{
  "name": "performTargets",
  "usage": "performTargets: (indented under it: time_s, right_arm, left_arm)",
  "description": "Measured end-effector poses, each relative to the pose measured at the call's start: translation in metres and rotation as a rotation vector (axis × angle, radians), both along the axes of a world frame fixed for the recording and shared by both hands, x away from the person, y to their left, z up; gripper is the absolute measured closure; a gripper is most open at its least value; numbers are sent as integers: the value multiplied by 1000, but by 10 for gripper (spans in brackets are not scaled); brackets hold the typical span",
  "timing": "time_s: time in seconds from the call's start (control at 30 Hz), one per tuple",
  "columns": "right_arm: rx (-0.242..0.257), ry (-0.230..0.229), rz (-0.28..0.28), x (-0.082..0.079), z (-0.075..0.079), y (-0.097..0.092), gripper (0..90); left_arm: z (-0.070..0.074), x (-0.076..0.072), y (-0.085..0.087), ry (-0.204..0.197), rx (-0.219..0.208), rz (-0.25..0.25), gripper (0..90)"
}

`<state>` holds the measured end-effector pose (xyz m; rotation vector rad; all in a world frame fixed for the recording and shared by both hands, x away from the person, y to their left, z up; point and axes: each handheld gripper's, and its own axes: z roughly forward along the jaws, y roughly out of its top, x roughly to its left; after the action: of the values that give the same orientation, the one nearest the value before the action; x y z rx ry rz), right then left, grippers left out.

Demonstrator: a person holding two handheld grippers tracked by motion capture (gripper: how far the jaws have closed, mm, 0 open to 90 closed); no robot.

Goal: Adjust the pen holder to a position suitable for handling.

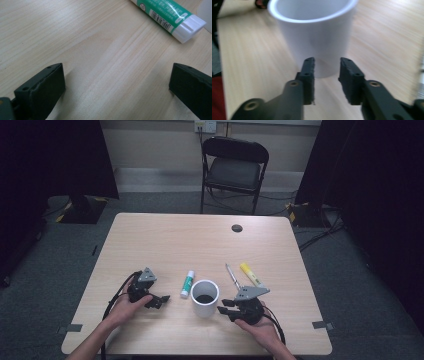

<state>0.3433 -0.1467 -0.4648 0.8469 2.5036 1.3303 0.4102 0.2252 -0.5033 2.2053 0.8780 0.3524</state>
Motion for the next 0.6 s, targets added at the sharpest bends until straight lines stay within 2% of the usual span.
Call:
performTargets:
  time_s: [0.13, 0.2, 0.23, 0.27, 0.37, 0.4, 0.47, 0.57, 0.6]
  right_arm:
    - [5, 8, -83, 6, 2, -16, 452]
    - [5, -2, -127, 8, 4, -25, 430]
    - [5, -2, -127, 8, 4, -25, 430]
    - [10, -10, -159, 9, 5, -35, 412]
    - [1, -20, -189, 10, 6, -46, 397]
    - [-2, -9, -220, 11, 4, -57, 367]
    - [-16, -10, -250, 13, 2, -67, 353]
    - [-31, -4, -281, 15, 0, -77, 314]
    - [-51, 11, -313, 20, 0, -88, 284]
  left_arm:
    - [0, 0, 0, 1, 1, 0, 0]
    - [1, 0, 0, 1, 4, -1, 2]
    - [1, 0, 0, 1, 4, -1, 4]
    - [2, 1, 1, -2, 18, -7, 9]
    - [4, 1, 0, 15, 16, 11, 63]
    - [6, 1, 0, 19, 25, 4, 88]
    - [7, 1, 0, 20, 17, -1, 148]
    - [7, 1, -1, 20, 18, -5, 155]
    - [7, 0, -1, 21, 16, 1, 157]
